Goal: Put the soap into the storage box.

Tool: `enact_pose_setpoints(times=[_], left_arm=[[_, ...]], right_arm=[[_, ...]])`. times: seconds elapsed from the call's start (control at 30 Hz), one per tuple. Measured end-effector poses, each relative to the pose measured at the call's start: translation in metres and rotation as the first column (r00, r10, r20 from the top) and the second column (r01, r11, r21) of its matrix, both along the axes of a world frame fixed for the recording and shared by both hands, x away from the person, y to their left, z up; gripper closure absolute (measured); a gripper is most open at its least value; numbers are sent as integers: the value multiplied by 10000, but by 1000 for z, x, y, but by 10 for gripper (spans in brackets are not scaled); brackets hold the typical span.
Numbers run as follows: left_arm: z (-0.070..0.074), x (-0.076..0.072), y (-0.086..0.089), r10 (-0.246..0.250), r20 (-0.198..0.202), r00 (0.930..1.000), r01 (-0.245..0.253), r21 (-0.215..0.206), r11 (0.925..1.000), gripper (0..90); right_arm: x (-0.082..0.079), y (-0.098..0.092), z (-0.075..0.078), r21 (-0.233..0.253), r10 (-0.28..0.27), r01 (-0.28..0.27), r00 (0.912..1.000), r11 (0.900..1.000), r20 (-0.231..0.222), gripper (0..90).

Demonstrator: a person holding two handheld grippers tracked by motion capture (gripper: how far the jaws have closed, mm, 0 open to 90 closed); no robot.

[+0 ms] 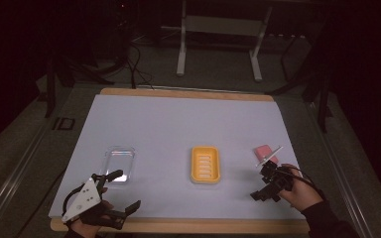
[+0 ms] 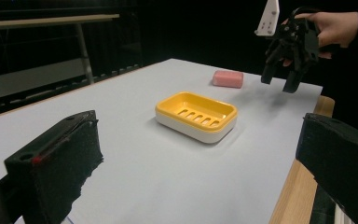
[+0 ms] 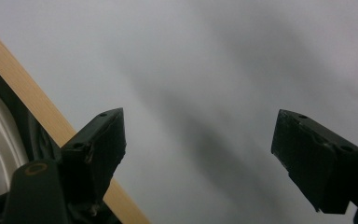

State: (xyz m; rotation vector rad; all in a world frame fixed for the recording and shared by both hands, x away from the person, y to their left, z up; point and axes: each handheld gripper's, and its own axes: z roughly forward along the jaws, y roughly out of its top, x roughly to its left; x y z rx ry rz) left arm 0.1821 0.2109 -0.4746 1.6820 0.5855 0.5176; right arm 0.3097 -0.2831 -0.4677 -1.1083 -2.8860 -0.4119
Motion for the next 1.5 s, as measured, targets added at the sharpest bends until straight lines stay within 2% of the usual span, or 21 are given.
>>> enact_pose_setpoints(times=[0.03,0.07,0.13,0.2,0.27,0.3,0.4,0.53,0.6,0.73,0.8,1.03,1.07,1.13,1.27,1.37,1.5], left_arm=[[0,0,0,0,0,10000,0,0,10000,3],[0,0,0,4,-4,10000,-4,4,10000,3],[0,0,0,4,-4,10000,-4,4,10000,3],[0,0,0,4,7,10000,-4,11,10000,3],[0,0,0,13,12,10000,-13,16,10000,3],[0,0,0,13,12,10000,-13,16,10000,3],[0,0,0,14,10,10000,-14,56,10000,3],[0,0,0,11,17,10000,-11,52,10000,3],[0,0,0,52,32,10000,-52,32,10000,3],[0,0,0,58,35,10000,-58,40,10000,3],[0,0,0,61,28,10000,-61,47,10000,3],[0,0,0,89,33,10000,-89,58,9999,3],[0,0,0,91,28,10000,-91,47,9999,3],[0,0,0,83,18,10000,-83,52,10000,3],[0,0,0,72,8,10000,-72,61,10000,3],[0,0,1,74,-2,10000,-74,62,10000,3],[0,0,0,67,-5,10000,-67,54,10000,3]], right_arm=[[0,0,0,0,0,0,10000,10000,0,174],[0,0,1,-325,-160,156,9998,9993,-106,175],[1,0,1,-405,-219,212,9996,9990,-168,175],[1,-1,1,-718,-563,534,9976,9960,-391,175],[1,-1,0,-1145,-671,607,9964,9916,-524,174],[1,-1,0,-1145,-671,607,9964,9916,-524,174],[2,-3,-1,-1683,-1041,920,9925,9814,-643,150],[3,-6,0,-1746,-1324,1230,9903,9769,-429,139],[5,-12,0,-1859,-1750,1654,9839,9685,-361,140],[8,-18,-1,-2016,-2035,1908,9781,9607,-443,140],[10,-25,-2,-2145,-2383,2222,9698,9511,-521,139],[15,-37,-3,-2092,-2716,2612,9622,9423,-218,129],[15,-38,-3,-2096,-2712,2631,9625,9417,-105,122],[16,-39,0,-1956,-2883,2863,9573,9380,187,122],[21,-42,3,-1495,-2824,2818,9591,9477,177,107],[24,-44,5,-1403,-2820,2833,9590,9487,295,105],[28,-47,5,-1281,-2644,2678,9634,9549,434,104]])
